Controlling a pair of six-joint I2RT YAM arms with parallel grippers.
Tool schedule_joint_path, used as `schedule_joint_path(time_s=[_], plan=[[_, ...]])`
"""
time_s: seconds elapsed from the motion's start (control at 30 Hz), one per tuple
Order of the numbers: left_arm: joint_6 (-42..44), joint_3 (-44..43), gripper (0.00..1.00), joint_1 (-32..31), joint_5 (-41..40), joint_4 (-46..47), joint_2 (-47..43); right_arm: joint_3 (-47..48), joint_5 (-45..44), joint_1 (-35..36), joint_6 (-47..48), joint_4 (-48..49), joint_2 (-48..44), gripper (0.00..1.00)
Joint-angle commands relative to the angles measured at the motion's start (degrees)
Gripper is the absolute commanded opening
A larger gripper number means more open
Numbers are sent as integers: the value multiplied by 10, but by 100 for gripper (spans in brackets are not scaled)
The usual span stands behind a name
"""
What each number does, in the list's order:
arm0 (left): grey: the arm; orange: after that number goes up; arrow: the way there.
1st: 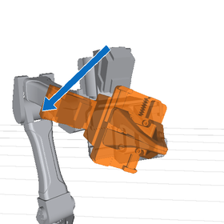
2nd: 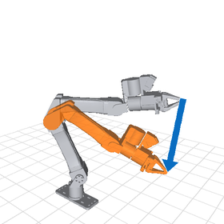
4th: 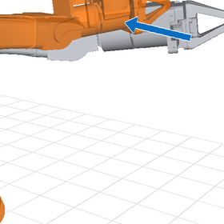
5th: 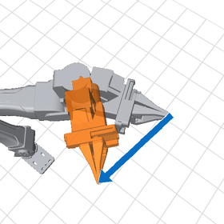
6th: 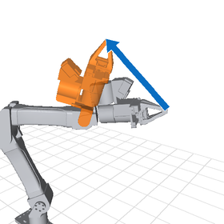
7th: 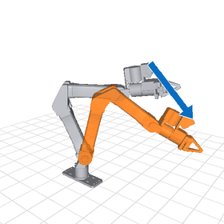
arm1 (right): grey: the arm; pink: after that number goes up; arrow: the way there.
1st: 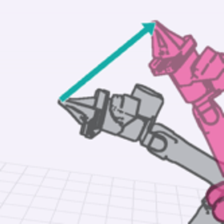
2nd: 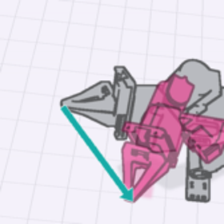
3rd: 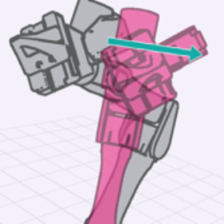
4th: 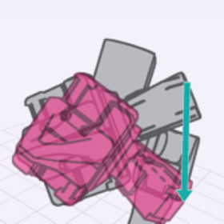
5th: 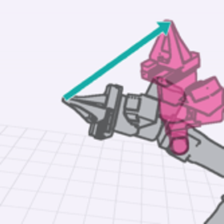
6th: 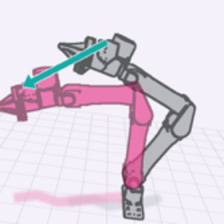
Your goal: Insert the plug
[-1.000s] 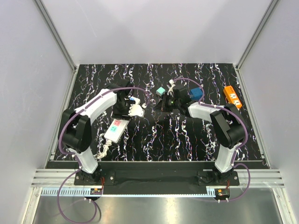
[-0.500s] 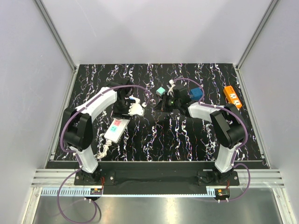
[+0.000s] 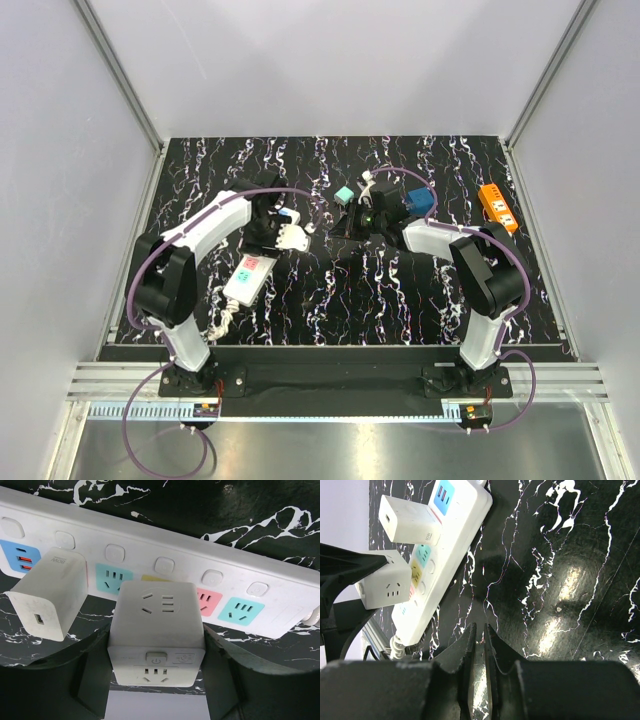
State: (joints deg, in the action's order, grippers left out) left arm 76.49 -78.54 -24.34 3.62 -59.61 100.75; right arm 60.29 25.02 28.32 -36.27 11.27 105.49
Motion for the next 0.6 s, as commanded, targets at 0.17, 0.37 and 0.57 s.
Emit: schedule_joint_path(time_s=[0.17, 0.37, 0.57], plan=[[33, 77, 0, -4, 2, 122, 26, -1, -4, -4, 11, 13, -15, 17], [70, 65, 0, 15, 33, 111, 37, -3, -4, -5, 13, 13, -16, 18], [57, 39, 0, 38, 74, 97, 58, 1, 1, -5, 12, 14, -7, 17]])
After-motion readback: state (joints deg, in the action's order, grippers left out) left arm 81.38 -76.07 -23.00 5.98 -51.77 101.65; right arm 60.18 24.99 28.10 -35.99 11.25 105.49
